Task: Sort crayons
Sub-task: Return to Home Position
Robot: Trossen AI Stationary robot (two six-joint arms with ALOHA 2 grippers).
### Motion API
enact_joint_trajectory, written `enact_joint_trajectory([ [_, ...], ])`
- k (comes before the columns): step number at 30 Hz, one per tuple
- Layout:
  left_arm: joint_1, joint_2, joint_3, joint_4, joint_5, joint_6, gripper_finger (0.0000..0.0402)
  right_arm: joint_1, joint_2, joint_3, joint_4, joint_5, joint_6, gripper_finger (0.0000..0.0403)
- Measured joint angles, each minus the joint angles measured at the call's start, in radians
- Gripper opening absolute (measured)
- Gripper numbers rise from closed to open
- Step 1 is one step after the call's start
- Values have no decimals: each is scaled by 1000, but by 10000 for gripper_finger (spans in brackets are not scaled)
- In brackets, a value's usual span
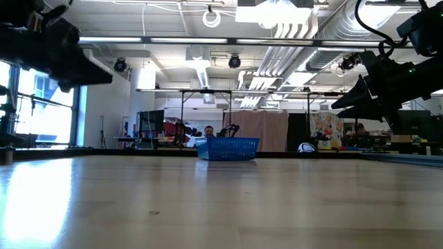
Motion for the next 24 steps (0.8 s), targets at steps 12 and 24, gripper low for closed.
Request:
enact_joint_trajectory([
  [12, 58, 0, -150, 615, -165, 256, 60, 0, 0, 0, 0, 0, 0, 115],
  [24, 153, 0, -149, 484, -163, 492, 60, 0, 0, 0, 0, 0, 0, 115],
])
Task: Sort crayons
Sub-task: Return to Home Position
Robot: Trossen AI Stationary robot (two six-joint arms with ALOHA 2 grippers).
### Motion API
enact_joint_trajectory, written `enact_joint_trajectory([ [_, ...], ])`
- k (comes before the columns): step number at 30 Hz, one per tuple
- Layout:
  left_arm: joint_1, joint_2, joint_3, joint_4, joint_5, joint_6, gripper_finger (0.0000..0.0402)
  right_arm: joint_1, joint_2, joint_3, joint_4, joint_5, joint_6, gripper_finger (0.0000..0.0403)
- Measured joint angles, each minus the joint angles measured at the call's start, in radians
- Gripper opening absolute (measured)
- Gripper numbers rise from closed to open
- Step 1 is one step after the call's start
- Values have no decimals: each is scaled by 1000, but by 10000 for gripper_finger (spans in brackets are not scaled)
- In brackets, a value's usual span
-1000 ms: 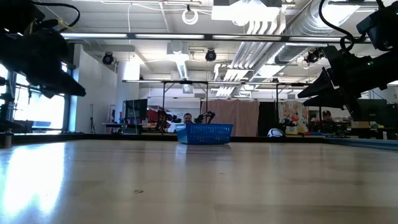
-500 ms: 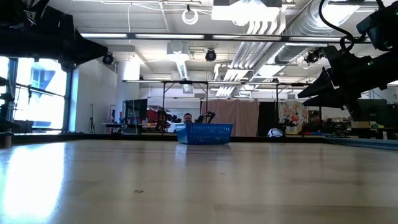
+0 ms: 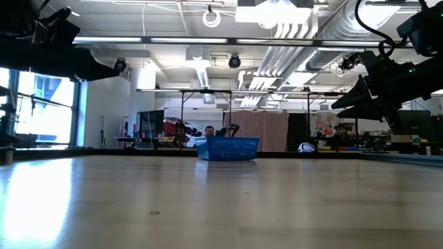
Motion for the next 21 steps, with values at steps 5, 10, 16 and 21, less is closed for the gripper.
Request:
enact_joint_trajectory([
  [5, 63, 0, 0, 1, -46, 100, 60, 0, 0, 0, 0, 0, 0, 115],
  [10, 120, 0, 0, 3, -138, 171, 60, 0, 0, 0, 0, 0, 0, 115],
  [16, 163, 0, 0, 5, -157, 112, 60, 0, 0, 0, 0, 0, 0, 115],
  [21, 256, 0, 0, 5, -157, 41, 60, 0, 0, 0, 0, 0, 0, 115],
])
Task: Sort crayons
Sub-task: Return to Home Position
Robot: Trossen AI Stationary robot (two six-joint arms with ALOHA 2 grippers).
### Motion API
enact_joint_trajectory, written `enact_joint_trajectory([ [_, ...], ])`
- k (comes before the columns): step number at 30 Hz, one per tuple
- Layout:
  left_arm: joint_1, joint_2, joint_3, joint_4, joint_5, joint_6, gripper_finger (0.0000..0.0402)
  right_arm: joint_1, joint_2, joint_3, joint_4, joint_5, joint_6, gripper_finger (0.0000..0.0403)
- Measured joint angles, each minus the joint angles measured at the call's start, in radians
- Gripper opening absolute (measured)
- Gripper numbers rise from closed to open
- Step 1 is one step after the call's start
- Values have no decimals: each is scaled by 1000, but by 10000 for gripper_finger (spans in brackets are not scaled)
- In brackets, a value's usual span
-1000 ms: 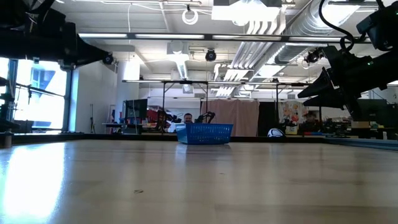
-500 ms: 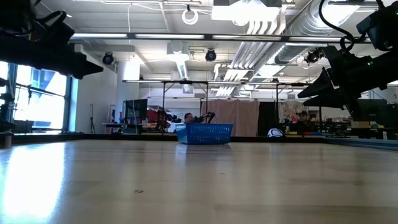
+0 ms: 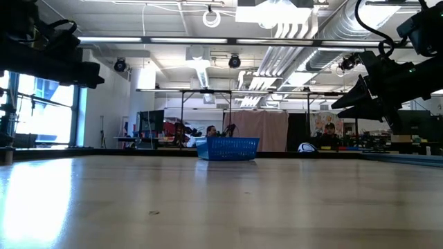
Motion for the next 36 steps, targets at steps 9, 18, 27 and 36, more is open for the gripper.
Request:
enact_joint_trajectory([
  [9, 125, 0, 0, 0, -2, -8, 60, 0, 0, 0, 0, 0, 0, 115],
  [18, 197, 1, 0, 1, -2, -8, 60, 0, 2, -10, 159, 267, -418, 115],
  [27, 189, 1, 0, 1, -2, -8, 60, -166, 0, -10, 217, 262, -740, 115],
  [36, 179, 1, 0, 1, 0, -8, 60, -483, 0, -11, 142, -20, -802, 115],
])
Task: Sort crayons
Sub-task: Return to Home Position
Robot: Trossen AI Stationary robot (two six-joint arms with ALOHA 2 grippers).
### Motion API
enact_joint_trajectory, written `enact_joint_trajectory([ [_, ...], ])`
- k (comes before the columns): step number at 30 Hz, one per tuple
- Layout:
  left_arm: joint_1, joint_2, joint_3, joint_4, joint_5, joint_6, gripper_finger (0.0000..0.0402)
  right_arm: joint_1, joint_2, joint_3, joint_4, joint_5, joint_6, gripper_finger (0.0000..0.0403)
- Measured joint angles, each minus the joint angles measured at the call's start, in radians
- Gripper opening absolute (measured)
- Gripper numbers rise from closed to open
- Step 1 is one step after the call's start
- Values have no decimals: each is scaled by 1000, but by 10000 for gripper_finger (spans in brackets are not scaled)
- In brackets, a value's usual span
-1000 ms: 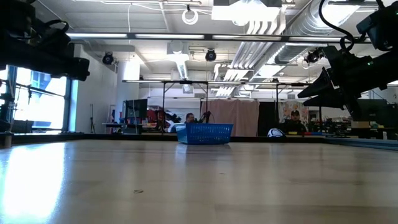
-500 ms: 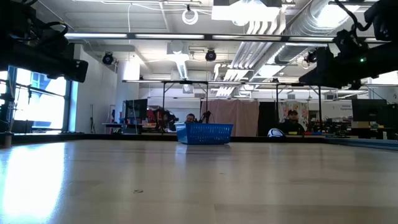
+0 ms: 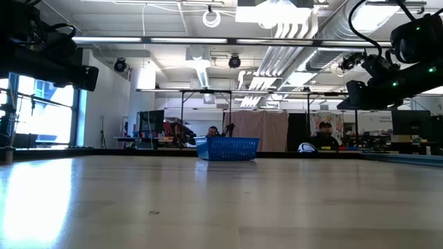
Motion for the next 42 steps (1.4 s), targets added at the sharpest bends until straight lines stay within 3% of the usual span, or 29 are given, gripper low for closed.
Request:
enact_joint_trajectory([
  [8, 0, 0, 0, 0, 0, 0, 60, -259, 0, 0, 50, -199, -58, 115],
  [14, 0, 0, 0, 0, 0, 0, 60, -376, 0, 0, 61, -234, -51, 115],
  [19, 0, 0, 0, 0, 0, -1, 60, -394, 0, 0, 44, -234, 83, 115],
  [24, 0, 0, 0, 0, 0, 0, 60, -394, 0, 0, 42, -235, 434, 115],
  [28, 0, 0, 0, 0, -1, -1, 60, -393, 0, 0, 41, -235, 603, 115],
  [42, 0, 0, 0, 0, -1, 0, 60, -393, 0, -1, 39, -235, 646, 115],
])
